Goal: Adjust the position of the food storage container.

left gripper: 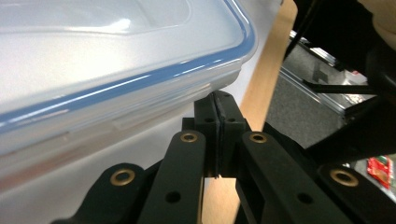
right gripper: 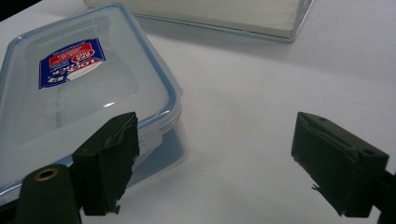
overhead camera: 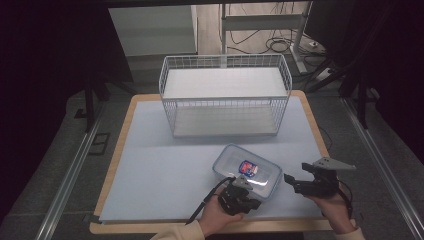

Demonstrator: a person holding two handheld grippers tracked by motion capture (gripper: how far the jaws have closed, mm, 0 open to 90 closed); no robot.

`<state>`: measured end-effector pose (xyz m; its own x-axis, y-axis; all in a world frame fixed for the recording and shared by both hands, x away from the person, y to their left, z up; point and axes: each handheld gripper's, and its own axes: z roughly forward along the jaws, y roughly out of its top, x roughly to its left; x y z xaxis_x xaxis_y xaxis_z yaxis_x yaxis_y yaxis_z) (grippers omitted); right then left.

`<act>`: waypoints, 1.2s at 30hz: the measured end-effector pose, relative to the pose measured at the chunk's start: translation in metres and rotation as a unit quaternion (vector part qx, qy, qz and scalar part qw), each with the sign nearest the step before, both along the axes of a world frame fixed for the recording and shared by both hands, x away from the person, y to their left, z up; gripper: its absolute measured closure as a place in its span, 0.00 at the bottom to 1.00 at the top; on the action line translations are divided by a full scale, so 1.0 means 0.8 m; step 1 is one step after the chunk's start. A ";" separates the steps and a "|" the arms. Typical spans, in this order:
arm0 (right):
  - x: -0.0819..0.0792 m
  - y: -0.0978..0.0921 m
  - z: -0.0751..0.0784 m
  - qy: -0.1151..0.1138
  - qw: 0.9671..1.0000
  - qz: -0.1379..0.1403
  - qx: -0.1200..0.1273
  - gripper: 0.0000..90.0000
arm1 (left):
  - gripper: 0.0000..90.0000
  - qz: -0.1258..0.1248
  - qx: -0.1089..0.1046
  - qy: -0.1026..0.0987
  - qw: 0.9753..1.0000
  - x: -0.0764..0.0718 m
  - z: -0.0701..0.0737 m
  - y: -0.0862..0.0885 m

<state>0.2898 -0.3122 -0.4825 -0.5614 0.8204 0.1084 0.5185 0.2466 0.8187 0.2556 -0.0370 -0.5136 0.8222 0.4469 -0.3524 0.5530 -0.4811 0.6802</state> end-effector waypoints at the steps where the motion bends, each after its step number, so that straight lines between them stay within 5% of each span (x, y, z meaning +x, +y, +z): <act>1: 0.000 -0.001 0.000 -0.001 1.000 -0.002 0.000 0.17 | 1.00 0.001 0.000 -0.001 1.000 0.002 0.000 -0.002; 14: 0.003 -0.013 0.000 0.003 0.999 -0.034 0.000 0.18 | 1.00 0.032 0.008 -0.025 0.999 0.015 0.002 -0.036; 23: 0.005 -0.017 -0.001 0.005 0.999 -0.043 -0.003 0.18 | 0.99 0.040 0.003 -0.023 0.999 0.020 0.003 -0.042; 34: 0.002 -0.017 0.000 0.006 0.999 -0.038 -0.013 0.25 | 0.99 0.035 -0.015 -0.033 0.999 -0.003 0.023 0.028; 36: 0.000 -0.017 0.001 0.002 0.999 -0.034 -0.018 0.30 | 0.99 0.054 -0.022 -0.030 0.998 -0.008 0.022 0.066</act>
